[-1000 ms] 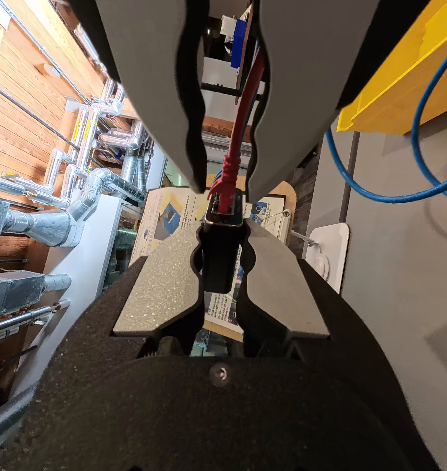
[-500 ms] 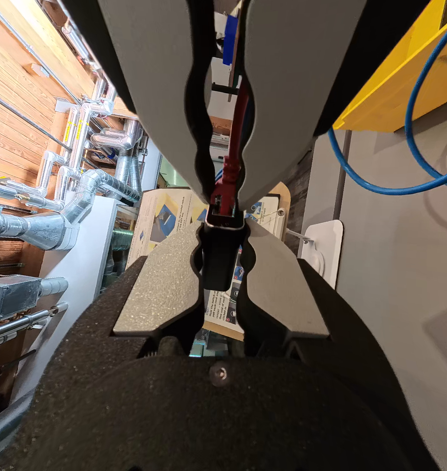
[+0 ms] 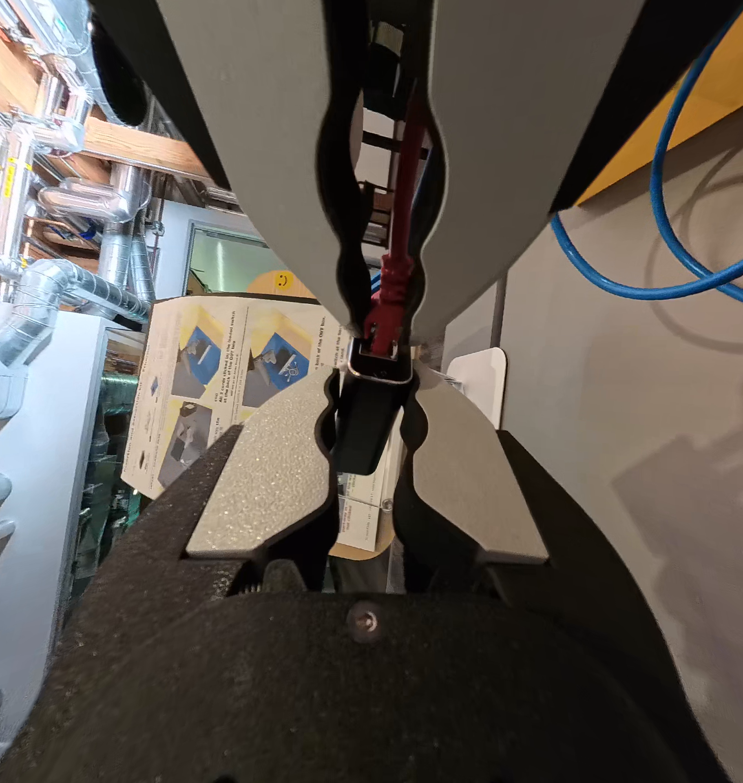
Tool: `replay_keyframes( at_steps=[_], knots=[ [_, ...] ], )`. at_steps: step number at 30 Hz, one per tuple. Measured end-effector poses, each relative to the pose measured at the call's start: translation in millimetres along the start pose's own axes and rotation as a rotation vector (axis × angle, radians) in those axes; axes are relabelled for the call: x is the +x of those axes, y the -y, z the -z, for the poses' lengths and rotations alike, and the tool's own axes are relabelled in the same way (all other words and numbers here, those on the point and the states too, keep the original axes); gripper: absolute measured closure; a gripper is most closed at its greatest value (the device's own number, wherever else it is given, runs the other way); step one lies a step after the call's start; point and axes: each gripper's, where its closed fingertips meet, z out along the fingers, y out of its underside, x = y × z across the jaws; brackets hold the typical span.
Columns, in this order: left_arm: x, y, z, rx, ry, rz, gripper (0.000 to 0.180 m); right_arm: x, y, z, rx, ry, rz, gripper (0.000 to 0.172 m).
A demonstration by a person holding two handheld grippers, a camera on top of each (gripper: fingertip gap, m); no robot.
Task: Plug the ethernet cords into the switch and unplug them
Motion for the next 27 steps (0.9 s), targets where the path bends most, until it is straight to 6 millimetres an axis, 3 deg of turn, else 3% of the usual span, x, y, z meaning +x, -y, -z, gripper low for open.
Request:
replay_keyframes(
  at_steps=[13,18,27],
  knots=[
    [11,13,-4,0.046,-0.077,0.078,0.153,-6,-9,12,-0.049,0.041,0.048,0.158],
    [-12,21,11,0.09,0.011,0.111,0.154,18,6,23,0.065,-0.088,0.013,0.157],
    [-26,31,23,0.105,0.075,0.105,0.154,28,16,37,0.129,-0.163,0.025,0.157]
  ],
)
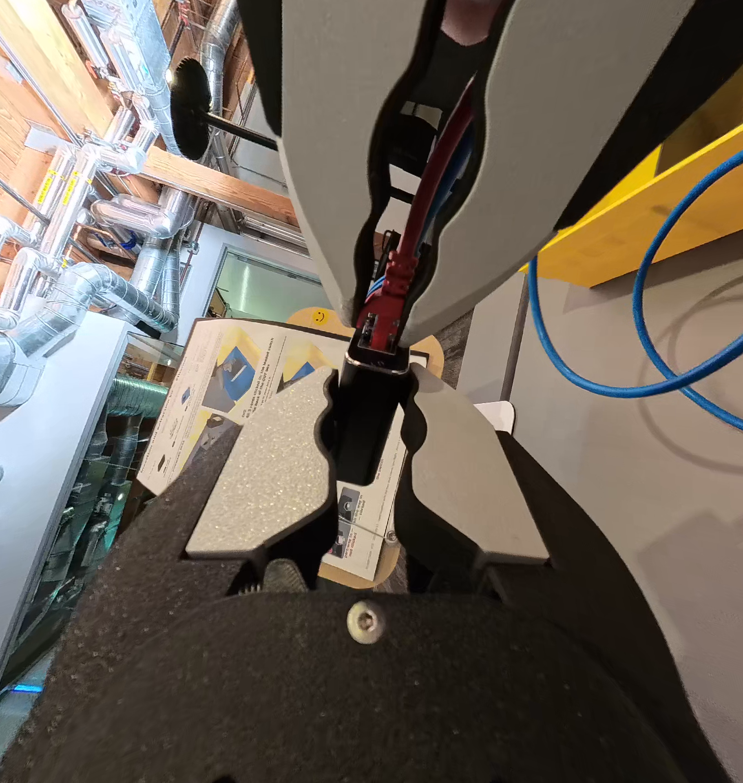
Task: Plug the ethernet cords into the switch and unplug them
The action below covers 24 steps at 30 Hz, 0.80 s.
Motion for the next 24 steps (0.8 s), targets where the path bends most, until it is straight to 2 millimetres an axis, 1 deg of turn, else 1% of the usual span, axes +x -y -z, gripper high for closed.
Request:
replay_keyframes(
  at_steps=[4,6,9,15,18,22,24],
  knots=[
    [-2.6,-1.3,1.6,-0.023,0.002,0.002,0.154,3.2,3.2,-0.1,0.017,-0.021,-0.017,0.155],
    [-3.7,-0.6,2.5,-0.022,0.004,0.003,0.153,2.4,3.8,0.4,0.023,-0.015,-0.021,0.157],
    [-1.5,0.6,1.8,-0.025,0.0,-0.011,0.154,0.0,1.9,1.7,0.015,0.0,-0.006,0.158],
    [-2.0,1.5,0.3,-0.018,0.028,-0.025,0.153,0.0,0.2,1.9,-0.015,0.018,-0.034,0.159],
    [-5.1,1.5,-1.7,-0.025,0.052,0.011,0.151,1.7,-1.9,1.5,-0.021,0.011,-0.045,0.159],
    [-6.5,-2.4,-3.4,-0.075,0.109,-0.102,0.153,-1.2,-3.9,-2.7,-0.042,0.019,-0.05,0.159],
    [-6.8,-2.9,-4.6,-0.076,0.133,-0.123,0.153,-1.7,-4.6,-2.8,-0.042,0.026,-0.063,0.159]
  ],
)
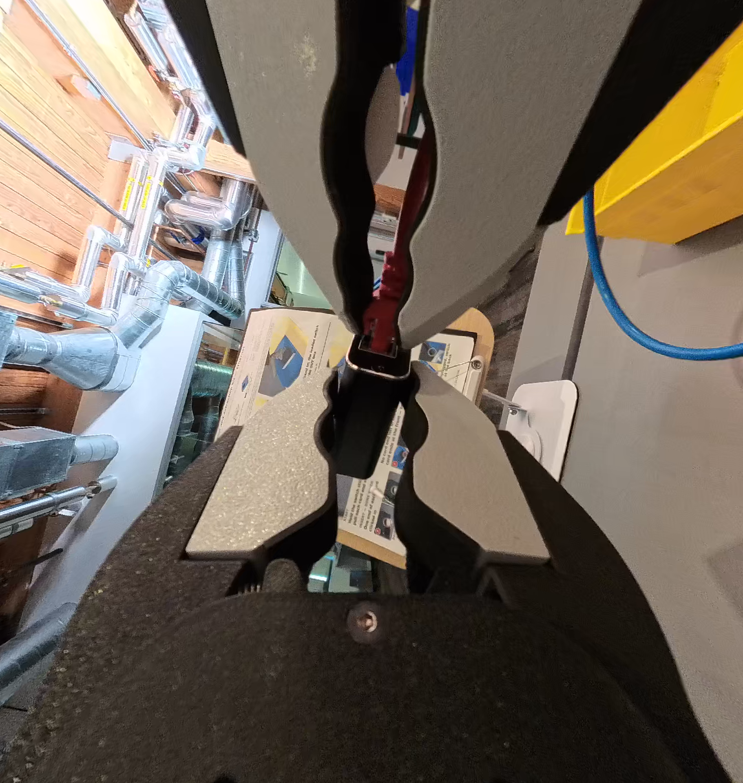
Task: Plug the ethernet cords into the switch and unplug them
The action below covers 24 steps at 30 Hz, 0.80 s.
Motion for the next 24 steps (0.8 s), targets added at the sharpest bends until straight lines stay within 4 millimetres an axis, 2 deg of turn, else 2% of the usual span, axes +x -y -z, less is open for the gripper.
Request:
replay_keyframes(
  at_steps=[4,13,24],
  knots=[
    [6,0,-3,0.006,-0.017,0.017,0.153,-5,-5,0,-0.026,0.05,-0.031,0.159],
    [34,0,-12,0.014,-0.159,0.046,0.153,-24,-23,-1,-0.13,0.178,-0.03,0.158],
    [41,13,-11,0.036,-0.219,0.1,0.153,-25,-26,12,-0.15,0.215,-0.033,0.159]
  ],
)
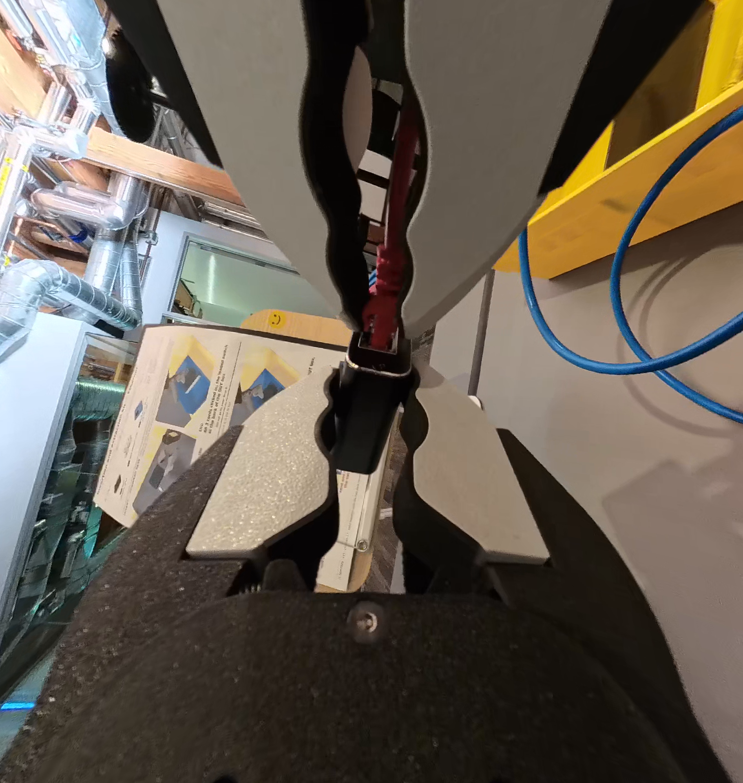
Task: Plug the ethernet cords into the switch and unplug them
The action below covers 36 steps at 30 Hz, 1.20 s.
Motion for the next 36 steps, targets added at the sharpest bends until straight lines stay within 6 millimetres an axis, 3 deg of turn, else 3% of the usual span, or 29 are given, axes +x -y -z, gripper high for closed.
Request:
replay_keyframes(
  at_steps=[6,9,15,17,23,36],
  knots=[
    [-11,7,4,0.03,0.091,0.034,0.153,10,5,6,0.093,-0.015,-0.065,0.159],
    [-15,5,1,0.039,0.138,0.058,0.138,6,25,16,0.235,0.021,-0.076,0.159],
    [-19,0,2,0.007,0.214,-0.035,0.143,3,25,13,0.177,0.003,-0.014,0.159],
    [-14,-4,-1,-0.021,0.19,-0.038,0.153,-1,20,8,0.15,0.018,-0.007,0.158],
    [6,-20,-14,-0.074,0.085,-0.044,0.152,-15,8,-7,0.044,0.07,0.031,0.158],
    [15,-15,-17,-0.054,0.033,-0.043,0.152,-20,5,-1,0.024,0.11,0.016,0.158]
  ],
)
